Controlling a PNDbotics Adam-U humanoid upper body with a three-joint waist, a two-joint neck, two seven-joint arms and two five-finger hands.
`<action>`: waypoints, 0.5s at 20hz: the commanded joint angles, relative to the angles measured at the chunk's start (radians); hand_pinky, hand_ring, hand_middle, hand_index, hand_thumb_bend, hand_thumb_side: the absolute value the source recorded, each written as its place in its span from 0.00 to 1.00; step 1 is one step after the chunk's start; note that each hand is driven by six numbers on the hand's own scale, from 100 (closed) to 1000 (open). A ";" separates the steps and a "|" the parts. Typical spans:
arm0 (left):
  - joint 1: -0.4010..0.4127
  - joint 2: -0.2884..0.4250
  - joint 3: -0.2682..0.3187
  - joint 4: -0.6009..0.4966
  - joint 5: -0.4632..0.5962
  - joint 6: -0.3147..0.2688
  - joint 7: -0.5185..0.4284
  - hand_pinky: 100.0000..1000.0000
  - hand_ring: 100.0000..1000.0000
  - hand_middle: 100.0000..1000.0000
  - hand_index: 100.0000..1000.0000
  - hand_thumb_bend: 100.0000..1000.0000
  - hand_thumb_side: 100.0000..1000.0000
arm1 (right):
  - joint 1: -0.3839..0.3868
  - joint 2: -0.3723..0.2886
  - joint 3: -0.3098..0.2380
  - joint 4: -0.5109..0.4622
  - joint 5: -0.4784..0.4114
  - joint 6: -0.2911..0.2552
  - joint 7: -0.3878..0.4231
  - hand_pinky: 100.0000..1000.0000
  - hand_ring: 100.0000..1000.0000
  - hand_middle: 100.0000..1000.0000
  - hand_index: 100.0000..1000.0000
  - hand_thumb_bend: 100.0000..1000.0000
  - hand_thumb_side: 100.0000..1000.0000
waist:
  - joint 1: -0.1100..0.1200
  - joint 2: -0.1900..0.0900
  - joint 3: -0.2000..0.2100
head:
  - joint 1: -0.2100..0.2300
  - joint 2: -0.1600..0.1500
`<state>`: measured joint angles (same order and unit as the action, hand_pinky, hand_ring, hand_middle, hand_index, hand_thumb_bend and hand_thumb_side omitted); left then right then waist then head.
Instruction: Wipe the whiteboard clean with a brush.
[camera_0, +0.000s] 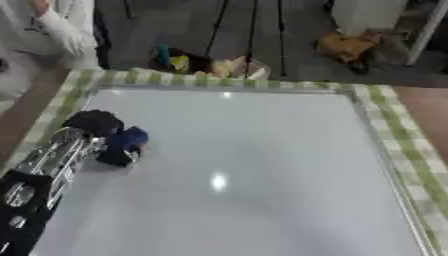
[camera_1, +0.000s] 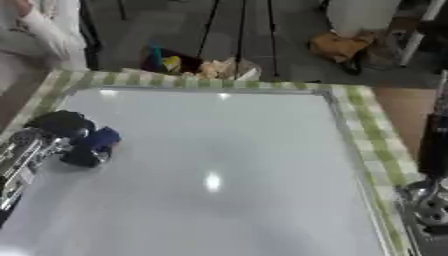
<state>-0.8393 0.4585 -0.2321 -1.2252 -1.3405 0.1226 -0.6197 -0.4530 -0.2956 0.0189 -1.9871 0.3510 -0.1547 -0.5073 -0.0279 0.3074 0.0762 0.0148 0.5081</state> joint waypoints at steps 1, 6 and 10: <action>-0.003 0.028 -0.015 -0.039 0.017 -0.009 -0.001 0.12 0.34 0.30 0.56 0.00 0.71 | -0.008 -0.017 -0.008 -0.013 0.002 0.000 -0.004 0.82 0.90 0.62 0.84 0.00 1.00 | 0.000 -0.020 0.000 | 0.000 0.001; -0.009 0.020 -0.036 -0.130 0.046 -0.036 0.011 0.10 0.33 0.29 0.56 0.00 0.72 | -0.009 -0.017 -0.006 -0.013 0.002 0.000 -0.003 0.82 0.90 0.62 0.84 0.00 1.00 | -0.003 -0.022 0.001 | -0.001 0.005; -0.012 0.006 -0.040 -0.219 0.061 -0.044 -0.001 0.09 0.33 0.29 0.56 0.00 0.73 | -0.008 -0.017 -0.005 -0.013 0.001 -0.001 -0.003 0.82 0.90 0.62 0.84 0.00 1.00 | -0.002 -0.022 0.003 | -0.003 0.008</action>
<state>-0.8338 0.4564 -0.2702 -1.4020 -1.2856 0.0828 -0.6171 -0.4529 -0.2956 0.0189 -1.9871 0.3510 -0.1544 -0.5075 -0.0328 0.3073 0.0789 0.0147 0.5096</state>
